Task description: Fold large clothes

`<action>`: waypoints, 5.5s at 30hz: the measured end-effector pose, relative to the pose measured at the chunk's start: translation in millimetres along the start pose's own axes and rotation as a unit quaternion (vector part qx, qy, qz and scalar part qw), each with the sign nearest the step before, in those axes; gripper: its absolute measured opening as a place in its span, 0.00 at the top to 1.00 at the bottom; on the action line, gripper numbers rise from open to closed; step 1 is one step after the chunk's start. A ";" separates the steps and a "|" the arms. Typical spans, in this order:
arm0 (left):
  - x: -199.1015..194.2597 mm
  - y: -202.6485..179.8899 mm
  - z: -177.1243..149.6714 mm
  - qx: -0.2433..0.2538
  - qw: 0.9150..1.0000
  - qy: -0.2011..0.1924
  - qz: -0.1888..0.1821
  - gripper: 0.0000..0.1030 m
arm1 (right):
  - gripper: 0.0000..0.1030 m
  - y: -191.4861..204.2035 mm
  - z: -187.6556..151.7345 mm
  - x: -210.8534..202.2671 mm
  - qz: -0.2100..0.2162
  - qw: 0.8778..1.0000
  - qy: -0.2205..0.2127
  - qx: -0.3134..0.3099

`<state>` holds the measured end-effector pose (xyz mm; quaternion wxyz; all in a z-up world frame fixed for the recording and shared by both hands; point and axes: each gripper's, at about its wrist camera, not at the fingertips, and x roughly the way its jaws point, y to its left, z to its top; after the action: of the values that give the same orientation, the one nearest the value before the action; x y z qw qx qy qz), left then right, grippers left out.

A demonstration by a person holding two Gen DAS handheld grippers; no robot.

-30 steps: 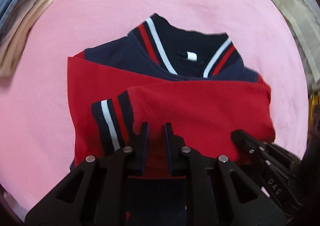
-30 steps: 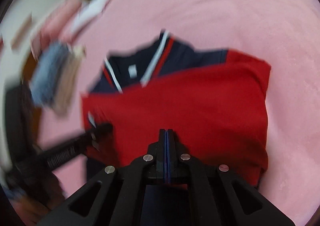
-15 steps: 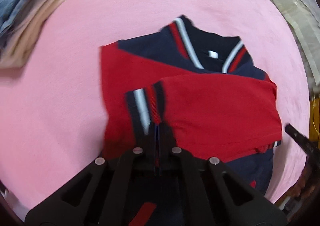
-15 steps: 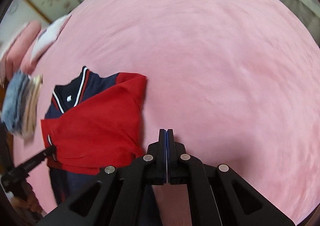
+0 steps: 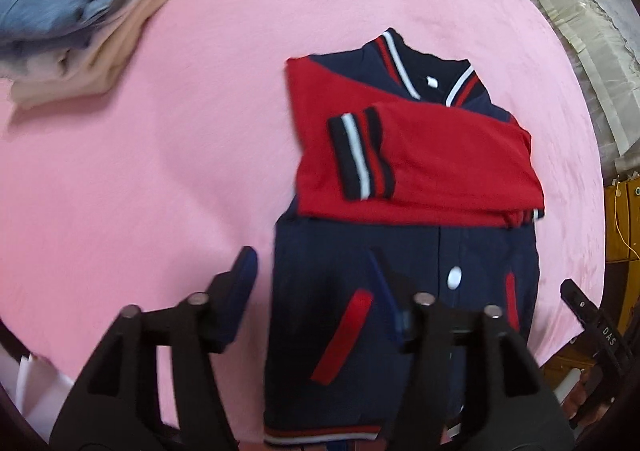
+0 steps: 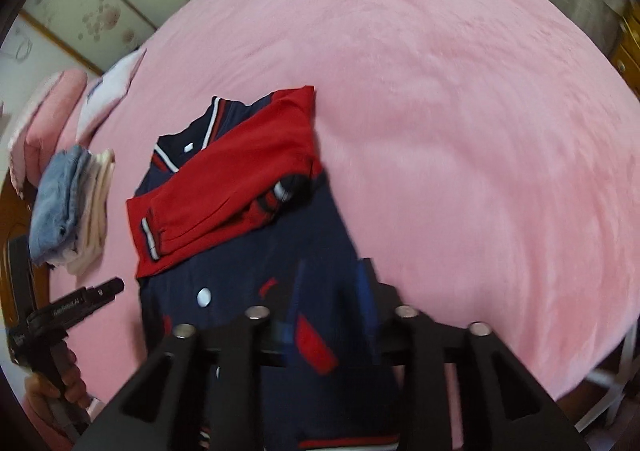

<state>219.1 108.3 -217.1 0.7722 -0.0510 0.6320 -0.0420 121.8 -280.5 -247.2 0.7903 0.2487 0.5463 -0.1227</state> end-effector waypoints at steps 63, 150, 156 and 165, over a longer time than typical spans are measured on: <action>-76.4 79.2 -99.4 -0.245 0.932 -0.004 -0.266 0.93 | 0.88 -34.4 -54.1 -110.5 0.211 0.974 0.026 0.074; -26.7 5.3 26.3 -0.061 0.991 -0.087 -0.079 0.90 | 0.76 79.2 102.8 -21.3 0.141 0.982 -0.008 -0.124; 20.8 -49.0 73.3 -0.002 0.996 -0.025 -0.082 0.90 | 0.85 124.5 103.1 19.9 0.160 0.976 0.015 -0.150; 93.1 -83.0 98.9 0.025 0.998 0.008 -0.050 0.99 | 0.92 132.7 117.7 94.9 0.148 0.975 0.049 -0.161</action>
<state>334.4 16.5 -277.2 0.7649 -0.0630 0.6336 -0.0971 313.5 -222.9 -267.6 0.8016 0.2015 0.5543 0.0974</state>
